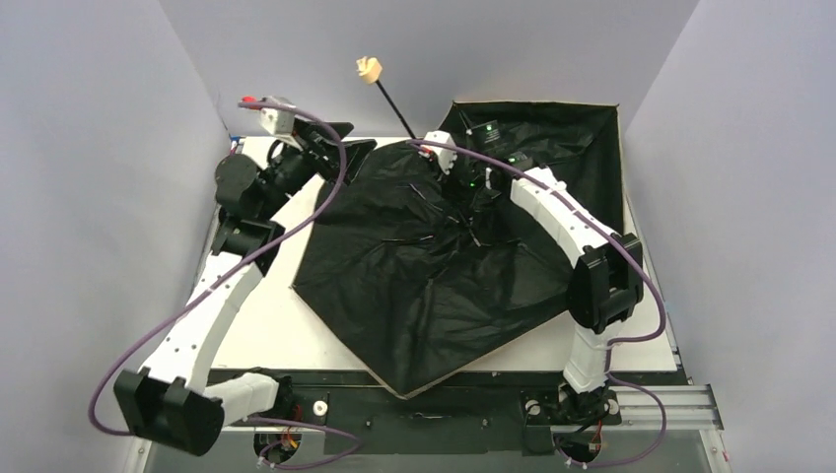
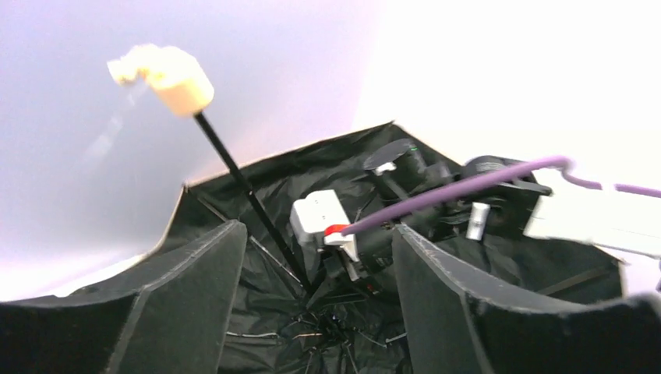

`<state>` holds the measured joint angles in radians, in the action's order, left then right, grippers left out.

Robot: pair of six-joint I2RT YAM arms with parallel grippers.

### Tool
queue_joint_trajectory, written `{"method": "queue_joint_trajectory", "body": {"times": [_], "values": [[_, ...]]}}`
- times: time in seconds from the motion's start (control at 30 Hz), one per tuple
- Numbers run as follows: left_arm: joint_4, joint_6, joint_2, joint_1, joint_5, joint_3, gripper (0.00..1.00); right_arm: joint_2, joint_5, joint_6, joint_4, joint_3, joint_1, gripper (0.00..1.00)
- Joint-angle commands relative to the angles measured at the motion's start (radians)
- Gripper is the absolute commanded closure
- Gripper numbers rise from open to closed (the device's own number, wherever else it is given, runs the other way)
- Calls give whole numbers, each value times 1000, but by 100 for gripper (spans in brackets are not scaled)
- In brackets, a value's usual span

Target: Open the umbrella

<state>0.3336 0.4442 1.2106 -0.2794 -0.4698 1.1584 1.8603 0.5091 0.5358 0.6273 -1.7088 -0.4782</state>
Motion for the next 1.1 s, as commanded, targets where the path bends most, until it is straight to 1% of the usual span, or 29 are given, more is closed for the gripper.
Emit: {"method": "queue_joint_trajectory", "body": {"times": [0.0, 0.13, 0.23, 0.3, 0.33, 0.37, 0.4, 0.5, 0.53, 0.63, 0.67, 0.7, 0.73, 0.77, 0.8, 0.83, 0.87, 0.9, 0.93, 1.03, 1.07], "values": [[51, -50, -102, 4, -57, -19, 27, -39, -74, 117, 25, -133, 13, 100], [22, -8, -187, 56, -4, -93, 16, -76, -80, 194, 34, -145, 14, 100], [-37, 53, -222, 159, 46, -88, 12, -121, -131, 322, 48, -138, 6, 100], [-131, 51, -235, 217, 89, -43, 10, -146, -155, 398, 53, -137, 5, 100], [-208, 47, -234, 237, 100, -22, 9, -162, -162, 420, 54, -137, 5, 100], [-249, 36, -232, 281, 112, 19, 8, -170, -171, 458, 55, -142, 6, 100], [-333, 31, -224, 302, 113, 39, 7, -186, -175, 476, 55, -144, 5, 100], [-487, 24, -208, 400, 87, 116, 4, -225, -217, 576, 57, -142, -16, 100], [-510, 24, -195, 420, 73, 128, 4, -249, -229, 596, 59, -137, -31, 100], [-580, 28, -153, 508, -22, 190, 4, -296, -324, 754, 78, -87, -70, 100], [-590, 19, -144, 518, -42, 220, 4, -320, -345, 817, 89, -74, -88, 100], [-608, 10, -123, 528, -94, 236, 6, -331, -380, 848, 94, -47, -95, 100], [-617, 0, -111, 530, -128, 270, 7, -352, -400, 903, 103, -33, -108, 100], [-635, -11, -86, 528, -211, 288, 9, -364, -433, 929, 105, -5, -114, 100], [-644, -9, -74, 522, -251, 314, 9, -383, -452, 979, 107, 11, -126, 100], [-665, -9, -51, 514, -332, 326, 11, -393, -497, 1000, 107, 39, -133, 100], [-684, -25, -39, 493, -365, 350, 11, -404, -542, 1032, 105, 48, -147, 100], [-736, -41, -21, 477, -416, 362, 12, -406, -564, 1043, 104, 62, -153, 100], [-767, -85, -13, 433, -436, 383, 12, -408, -609, 1059, 96, 67, -166, 100], [-950, -187, 15, 322, -511, 410, 12, -407, -680, 1076, 56, 89, -184, 100], [-978, -224, 19, 257, -533, 409, 12, -407, -704, 1078, 47, 93, -189, 100]]}}
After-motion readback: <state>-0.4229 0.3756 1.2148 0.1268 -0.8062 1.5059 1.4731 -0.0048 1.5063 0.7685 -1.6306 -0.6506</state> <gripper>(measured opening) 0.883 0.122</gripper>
